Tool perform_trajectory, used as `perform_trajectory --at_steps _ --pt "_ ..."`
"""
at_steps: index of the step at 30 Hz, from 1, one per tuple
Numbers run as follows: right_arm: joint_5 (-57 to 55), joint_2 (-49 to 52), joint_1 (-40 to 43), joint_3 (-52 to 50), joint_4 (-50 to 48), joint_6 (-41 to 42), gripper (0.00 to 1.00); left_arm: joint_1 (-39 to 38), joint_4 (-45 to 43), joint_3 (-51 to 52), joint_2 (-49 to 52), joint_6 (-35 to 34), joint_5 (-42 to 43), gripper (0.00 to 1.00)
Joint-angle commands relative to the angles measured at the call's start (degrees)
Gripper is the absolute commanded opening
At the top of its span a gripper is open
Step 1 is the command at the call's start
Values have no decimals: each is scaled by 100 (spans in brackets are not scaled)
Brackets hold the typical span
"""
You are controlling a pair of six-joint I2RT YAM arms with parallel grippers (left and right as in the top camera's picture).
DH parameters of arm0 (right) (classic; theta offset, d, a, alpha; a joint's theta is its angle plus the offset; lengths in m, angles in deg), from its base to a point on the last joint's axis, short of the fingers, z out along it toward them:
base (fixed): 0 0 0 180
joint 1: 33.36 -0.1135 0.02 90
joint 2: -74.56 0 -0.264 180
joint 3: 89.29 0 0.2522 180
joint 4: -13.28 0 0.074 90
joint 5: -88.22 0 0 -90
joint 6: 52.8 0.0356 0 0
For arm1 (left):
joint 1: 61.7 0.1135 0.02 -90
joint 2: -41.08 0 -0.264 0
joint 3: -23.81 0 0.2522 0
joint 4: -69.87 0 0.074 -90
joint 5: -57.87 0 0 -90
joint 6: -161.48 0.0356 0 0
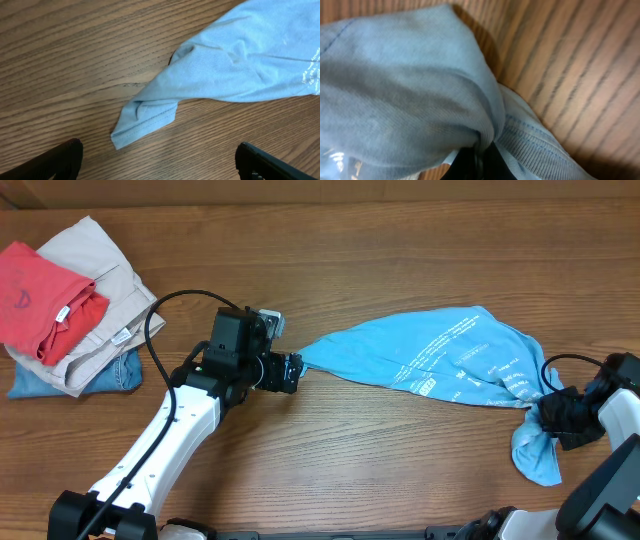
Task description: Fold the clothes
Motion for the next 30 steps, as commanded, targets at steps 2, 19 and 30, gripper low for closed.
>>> perform_trajectory --at_steps 2,19,30 --pt "476 -179 15 315 72 -238 4 7 -24 -155 -105 83 -28 100" --pt "1257 -586 -1705 6688 1998 -2214 4 7 96 -627 -511 85 -35 100" --pt "-48 -568 -1971 7230 2181 -2413 4 7 326 -627 -522 83 -223 100"
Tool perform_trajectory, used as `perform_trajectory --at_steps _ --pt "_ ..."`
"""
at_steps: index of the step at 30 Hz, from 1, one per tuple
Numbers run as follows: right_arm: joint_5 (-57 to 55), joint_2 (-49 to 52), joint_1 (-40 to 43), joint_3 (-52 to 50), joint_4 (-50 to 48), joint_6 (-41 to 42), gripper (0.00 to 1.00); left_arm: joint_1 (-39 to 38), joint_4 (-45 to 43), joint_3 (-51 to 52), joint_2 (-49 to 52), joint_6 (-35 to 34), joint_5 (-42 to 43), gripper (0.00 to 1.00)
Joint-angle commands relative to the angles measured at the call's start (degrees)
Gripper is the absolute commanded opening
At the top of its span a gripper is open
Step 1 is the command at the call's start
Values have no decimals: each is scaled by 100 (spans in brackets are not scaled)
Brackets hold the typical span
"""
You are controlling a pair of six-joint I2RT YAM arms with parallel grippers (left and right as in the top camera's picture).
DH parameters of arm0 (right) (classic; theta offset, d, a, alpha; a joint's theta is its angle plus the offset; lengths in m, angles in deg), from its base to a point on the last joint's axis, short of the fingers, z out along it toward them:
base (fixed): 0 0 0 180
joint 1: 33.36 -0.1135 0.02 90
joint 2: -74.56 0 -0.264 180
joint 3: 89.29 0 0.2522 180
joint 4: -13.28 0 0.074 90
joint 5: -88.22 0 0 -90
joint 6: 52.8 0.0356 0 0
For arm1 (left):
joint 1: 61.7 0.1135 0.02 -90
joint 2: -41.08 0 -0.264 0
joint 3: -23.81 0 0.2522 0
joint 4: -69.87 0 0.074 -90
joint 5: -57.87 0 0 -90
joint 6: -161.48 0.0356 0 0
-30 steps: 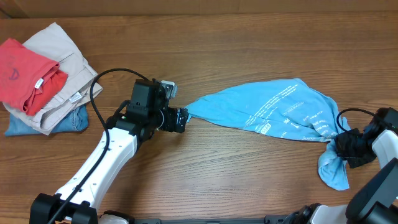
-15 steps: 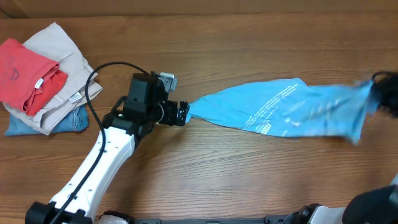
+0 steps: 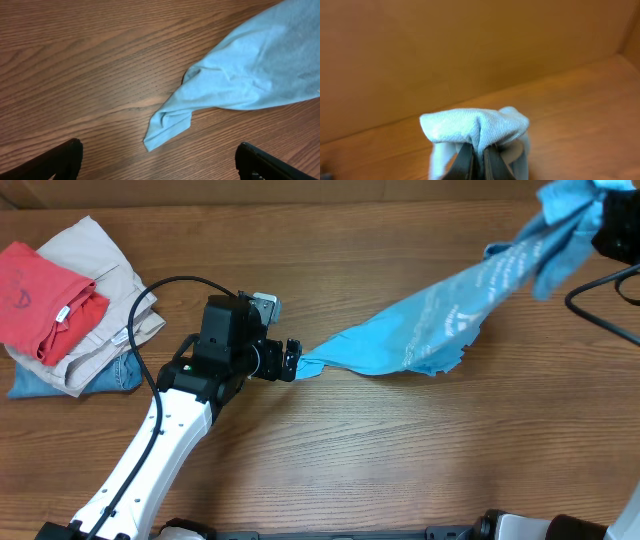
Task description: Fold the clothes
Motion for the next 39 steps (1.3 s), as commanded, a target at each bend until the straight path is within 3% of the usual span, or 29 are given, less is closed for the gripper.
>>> perform_trajectory --at_steps 1,10,14,17,23,26,33,39 --pt "-920 37 247 72 -28 2 4 7 -7 -129 -105 85 -92 100" --pt "-2243 35 2026 92 -98 1703 4 7 -15 -129 -105 85 -74 100" --pt "-1462 37 2774 138 -212 1895 4 7 -52 -129 -105 85 -76 100" --pt "-557 39 2868 138 -426 1716 4 7 -94 -129 -105 85 -94 100" --pt "1543 87 1711 136 -835 195 4 7 -101 -129 -105 85 -98 100" --pt "1517 144 568 103 -435 -308 4 7 -98 -129 -105 83 -98 100" --pt "946 693 -1652 -341 267 -323 4 7 -92 -129 -105 70 -94 100" --pt "702 1604 -2647 -1119 146 -323 4 7 -35 -129 -105 66 -94 100"
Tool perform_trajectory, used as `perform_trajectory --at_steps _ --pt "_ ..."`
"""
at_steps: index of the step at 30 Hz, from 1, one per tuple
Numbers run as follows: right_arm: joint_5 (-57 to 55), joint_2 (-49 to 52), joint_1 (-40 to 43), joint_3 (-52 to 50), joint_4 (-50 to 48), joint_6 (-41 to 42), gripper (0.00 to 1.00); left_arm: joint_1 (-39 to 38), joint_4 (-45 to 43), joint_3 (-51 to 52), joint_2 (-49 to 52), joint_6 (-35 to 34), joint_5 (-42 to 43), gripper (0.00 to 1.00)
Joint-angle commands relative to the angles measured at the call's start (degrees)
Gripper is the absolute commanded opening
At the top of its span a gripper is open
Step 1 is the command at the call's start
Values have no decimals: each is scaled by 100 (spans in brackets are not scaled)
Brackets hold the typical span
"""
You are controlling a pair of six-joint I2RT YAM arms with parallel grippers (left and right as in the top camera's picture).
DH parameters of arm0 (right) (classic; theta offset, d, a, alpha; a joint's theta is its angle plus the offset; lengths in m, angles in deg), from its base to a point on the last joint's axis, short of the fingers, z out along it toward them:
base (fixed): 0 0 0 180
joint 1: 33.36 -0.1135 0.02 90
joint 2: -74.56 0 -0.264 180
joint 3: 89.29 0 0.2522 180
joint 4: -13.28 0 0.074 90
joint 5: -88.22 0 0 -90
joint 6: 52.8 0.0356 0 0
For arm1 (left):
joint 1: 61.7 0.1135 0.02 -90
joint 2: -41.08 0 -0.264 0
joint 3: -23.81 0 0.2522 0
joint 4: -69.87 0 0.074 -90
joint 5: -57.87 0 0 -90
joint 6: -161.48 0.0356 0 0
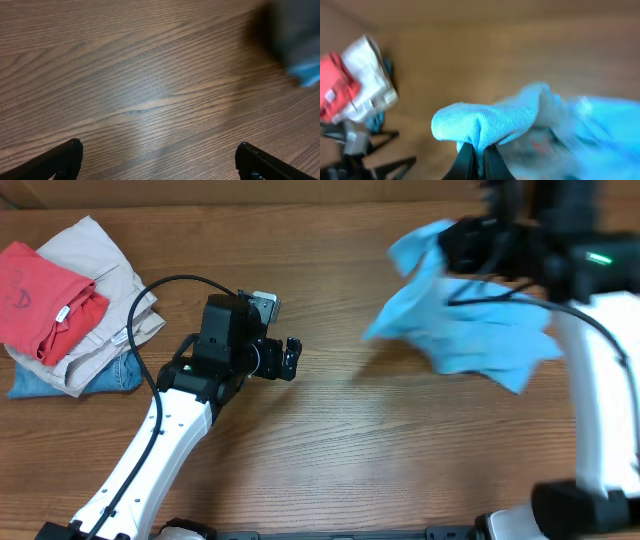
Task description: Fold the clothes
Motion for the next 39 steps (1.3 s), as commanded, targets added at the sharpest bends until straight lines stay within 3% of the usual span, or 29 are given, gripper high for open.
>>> perform_trajectory --at_steps 1,12,18,21,23,24,26,29,35,39 --pt "-144 586 -380 -463 -160 -87 4 7 42 -129 -105 66 -70 100" --pt "-144 1716 -1423 -1021 -1333 -92 4 7 57 -129 -103 66 -72 100" --pt "-146 1768 -1884 -1021 -2758 -94 6 7 59 -129 -103 66 -72 100" --pt "-146 1768 -1976 -1021 -3762 -87 29 7 63 -129 -103 63 -72 100" --pt "-149 1768 -1974 -1019 -4232 -66 62 7 85 -129 -103 63 -72 100" --pt "-155 1768 -1974 -1016 -4321 -68 73 4 98 -129 -103 63 -70 100" --pt "-306 1764 -1886 -1014 -4282 -66 80 4 127 -129 -103 63 -70 100" --pt "-649 1711 -1683 -1014 -3753 -66 100 0 186 -129 -103 63 -24 100" --pt "-1829 1464 -1078 -1014 -2201 378 100 -83 238 -129 -44 -55 297 100" --pt "-1987 1182 -538 -1014 -1543 538 100 -243 337 -127 313 -398 337 100"
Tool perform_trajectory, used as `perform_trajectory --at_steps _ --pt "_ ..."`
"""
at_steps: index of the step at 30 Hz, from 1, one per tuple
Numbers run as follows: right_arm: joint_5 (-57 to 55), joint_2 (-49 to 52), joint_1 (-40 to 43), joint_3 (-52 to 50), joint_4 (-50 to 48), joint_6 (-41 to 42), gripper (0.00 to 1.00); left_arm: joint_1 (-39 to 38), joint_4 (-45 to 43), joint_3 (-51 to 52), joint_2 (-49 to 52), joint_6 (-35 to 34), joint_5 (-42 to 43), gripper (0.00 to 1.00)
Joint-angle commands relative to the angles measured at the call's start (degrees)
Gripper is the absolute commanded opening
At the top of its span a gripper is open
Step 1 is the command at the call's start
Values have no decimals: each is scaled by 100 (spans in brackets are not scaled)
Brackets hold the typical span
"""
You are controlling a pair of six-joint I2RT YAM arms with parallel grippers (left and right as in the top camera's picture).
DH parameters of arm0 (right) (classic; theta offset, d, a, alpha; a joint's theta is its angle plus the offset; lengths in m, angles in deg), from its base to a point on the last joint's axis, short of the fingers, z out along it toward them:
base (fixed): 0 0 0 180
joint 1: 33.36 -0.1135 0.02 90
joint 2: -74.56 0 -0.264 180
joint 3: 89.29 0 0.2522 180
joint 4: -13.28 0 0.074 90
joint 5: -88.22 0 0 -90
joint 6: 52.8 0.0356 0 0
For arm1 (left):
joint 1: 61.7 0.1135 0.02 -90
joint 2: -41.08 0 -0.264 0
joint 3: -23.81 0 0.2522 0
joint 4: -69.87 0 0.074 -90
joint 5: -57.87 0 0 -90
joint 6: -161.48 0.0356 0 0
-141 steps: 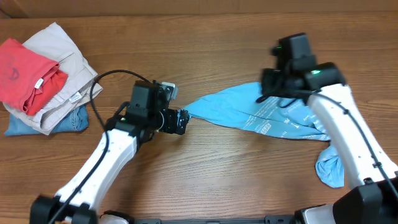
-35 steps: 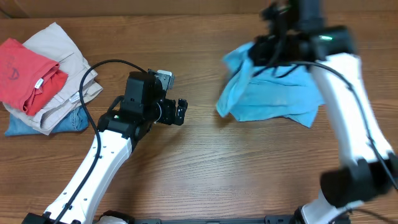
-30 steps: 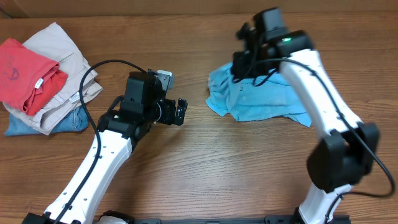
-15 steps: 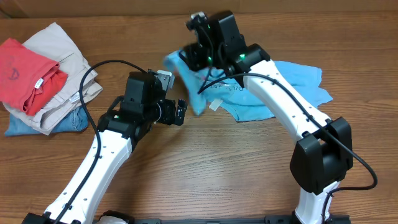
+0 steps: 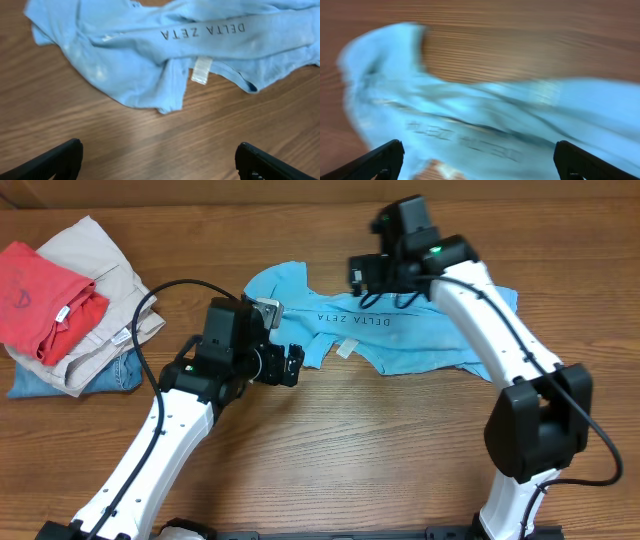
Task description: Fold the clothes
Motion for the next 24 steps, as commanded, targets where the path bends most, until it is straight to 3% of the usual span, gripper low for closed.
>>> perform_trajectory --at_steps 1,9,13,20,22,24 --pt "-437 -586 428 59 243 240 100 -186 15 -127 358 -271 166 100" --pt "-435 -1145 1246 59 743 236 100 -352 -603 -136 1569 -452 289 100" --pt "-431 -1390 1493 59 962 221 100 -343 -636 -254 2044 13 63 100" --pt "-413 -1596 1572 59 1152 223 100 -363 -1091 -520 2597 197 -96 100" --pt "-415 -1598 1572 59 1224 221 99 -363 -1329 -520 2653 192 -168 94" --pt "-415 -1598 1572 59 1296 221 96 -363 -1506 -520 2693 192 -179 83"
